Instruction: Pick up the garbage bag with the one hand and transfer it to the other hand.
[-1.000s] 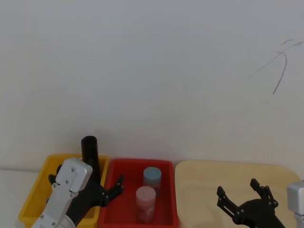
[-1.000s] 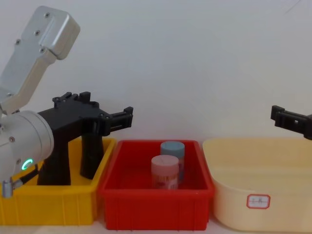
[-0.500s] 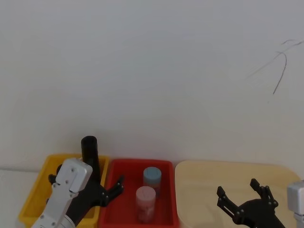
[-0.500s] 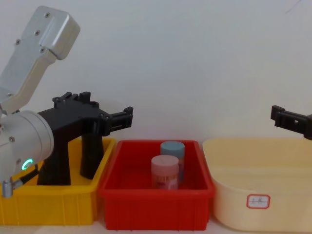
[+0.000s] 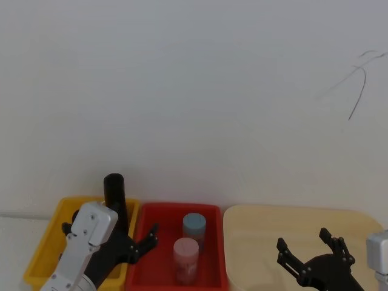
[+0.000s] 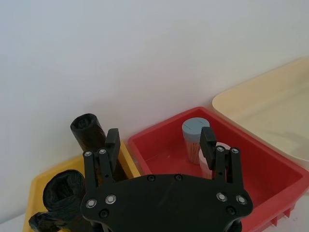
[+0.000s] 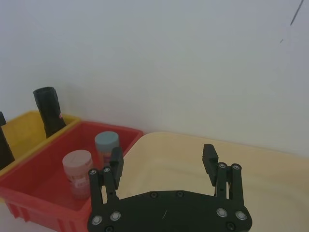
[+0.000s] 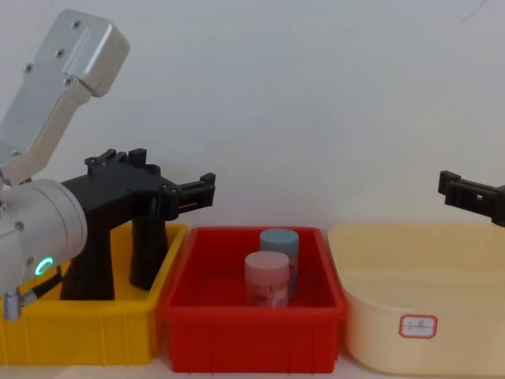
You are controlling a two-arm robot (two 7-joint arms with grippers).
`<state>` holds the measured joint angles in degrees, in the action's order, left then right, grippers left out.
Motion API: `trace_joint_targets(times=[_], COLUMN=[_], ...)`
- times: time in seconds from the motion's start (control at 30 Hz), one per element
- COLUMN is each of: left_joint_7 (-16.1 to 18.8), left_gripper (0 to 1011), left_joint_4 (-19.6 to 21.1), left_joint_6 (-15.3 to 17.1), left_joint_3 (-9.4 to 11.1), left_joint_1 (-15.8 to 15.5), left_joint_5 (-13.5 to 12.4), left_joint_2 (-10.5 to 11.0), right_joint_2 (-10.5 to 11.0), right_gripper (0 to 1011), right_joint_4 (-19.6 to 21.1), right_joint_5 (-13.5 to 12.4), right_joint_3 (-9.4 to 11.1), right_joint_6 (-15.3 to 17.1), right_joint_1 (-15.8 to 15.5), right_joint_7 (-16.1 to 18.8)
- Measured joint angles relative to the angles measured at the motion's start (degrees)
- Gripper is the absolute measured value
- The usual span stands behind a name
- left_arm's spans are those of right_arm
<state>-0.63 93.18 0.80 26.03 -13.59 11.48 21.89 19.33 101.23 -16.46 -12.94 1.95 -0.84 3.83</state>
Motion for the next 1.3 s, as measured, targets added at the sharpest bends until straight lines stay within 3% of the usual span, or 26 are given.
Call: trace_joint_targets(times=[0.27, 0.43, 0.73, 0.93, 1.3], left_joint_7=[-0.5, -2.0, -5.0, -6.7, -7.9], left_gripper=[1000, 1000, 1000, 1000, 1000], left_joint_4=[0.5, 2.1, 5.6, 8.2, 10.1], left_joint_6=[0.0, 0.4, 1.2, 1.8, 4.1], left_joint_3=[-0.5, -1.9, -5.7, -9.5, -14.1], left_joint_1=[0.4, 1.8, 5.6, 9.5, 13.0], left_joint_5=[0.3, 1.8, 5.5, 8.6, 12.2], left_joint_2=[0.6, 2.2, 6.0, 9.0, 11.7], right_joint_2=[0.0, 0.0, 0.0, 0.0, 0.0], right_gripper=[1001, 1001, 1001, 1001, 1001], right_joint_4=[0.0, 0.0, 0.0, 0.0, 0.0], right_joint_5=[0.0, 0.0, 0.0, 0.0, 0.0], right_joint_3=[0.0, 0.0, 0.0, 0.0, 0.0], right_joint_6=[0.0, 0.0, 0.0, 0.0, 0.0], right_joint_1=[0.0, 0.0, 0.0, 0.0, 0.0], right_joint_7=[0.0, 0.0, 0.0, 0.0, 0.0])
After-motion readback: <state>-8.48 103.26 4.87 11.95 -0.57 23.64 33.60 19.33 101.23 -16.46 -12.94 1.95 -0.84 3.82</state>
